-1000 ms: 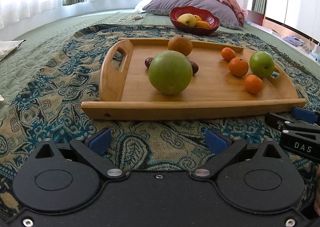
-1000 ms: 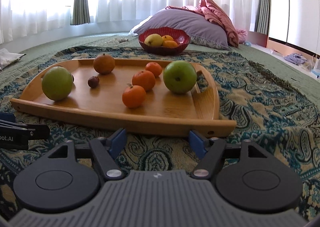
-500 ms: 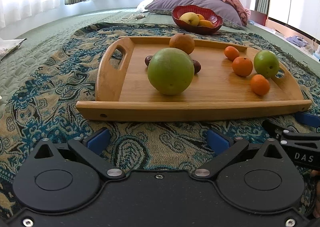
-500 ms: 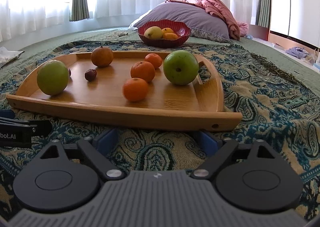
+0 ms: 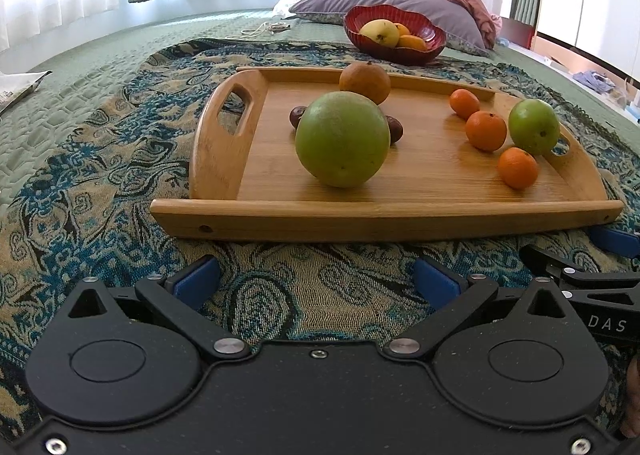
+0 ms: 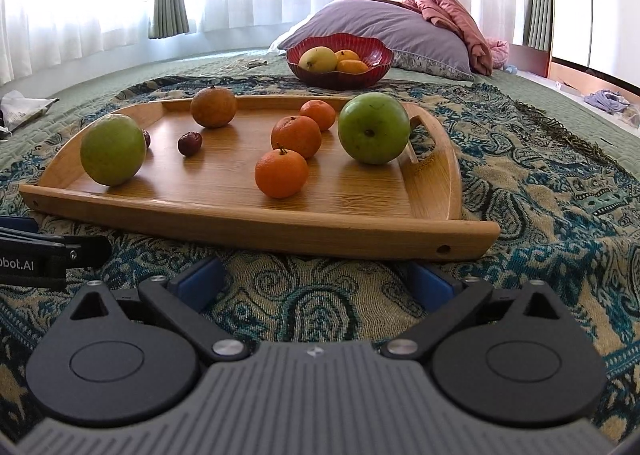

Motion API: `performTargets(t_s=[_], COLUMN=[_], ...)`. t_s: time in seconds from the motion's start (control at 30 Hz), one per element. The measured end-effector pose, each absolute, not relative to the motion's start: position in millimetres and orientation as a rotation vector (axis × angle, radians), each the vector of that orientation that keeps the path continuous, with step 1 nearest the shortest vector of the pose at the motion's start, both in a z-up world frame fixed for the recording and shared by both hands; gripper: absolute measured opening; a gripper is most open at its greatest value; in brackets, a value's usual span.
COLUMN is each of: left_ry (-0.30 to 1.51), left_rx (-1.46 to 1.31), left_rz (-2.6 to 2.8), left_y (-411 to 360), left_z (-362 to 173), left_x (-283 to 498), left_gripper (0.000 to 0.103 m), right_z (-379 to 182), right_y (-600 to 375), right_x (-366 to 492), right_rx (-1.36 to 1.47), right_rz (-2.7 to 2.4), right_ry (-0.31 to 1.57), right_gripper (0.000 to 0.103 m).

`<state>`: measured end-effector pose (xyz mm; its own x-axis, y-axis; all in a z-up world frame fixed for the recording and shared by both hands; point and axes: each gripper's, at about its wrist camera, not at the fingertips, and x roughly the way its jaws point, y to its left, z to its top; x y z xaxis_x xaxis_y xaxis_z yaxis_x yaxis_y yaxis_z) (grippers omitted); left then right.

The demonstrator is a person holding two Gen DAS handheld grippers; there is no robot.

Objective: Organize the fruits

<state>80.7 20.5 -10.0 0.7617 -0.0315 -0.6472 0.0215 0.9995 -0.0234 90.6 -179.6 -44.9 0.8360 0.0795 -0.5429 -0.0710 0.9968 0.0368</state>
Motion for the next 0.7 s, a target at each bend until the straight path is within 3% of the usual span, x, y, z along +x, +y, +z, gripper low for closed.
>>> performTargets(t_s=[0.7], left_ry=[0.717], left_rx=[0.004], left_rz=[-0.017], left_y=[17.7], left_z=[-12.2], left_x=[81.9], left_gripper=[0.103], right_z=[-45.1], right_y=[-179.8], right_x=[89.0], right_rx=[0.009], right_rz=[0.079], right_ry=[0.565], right_gripper=[0.103])
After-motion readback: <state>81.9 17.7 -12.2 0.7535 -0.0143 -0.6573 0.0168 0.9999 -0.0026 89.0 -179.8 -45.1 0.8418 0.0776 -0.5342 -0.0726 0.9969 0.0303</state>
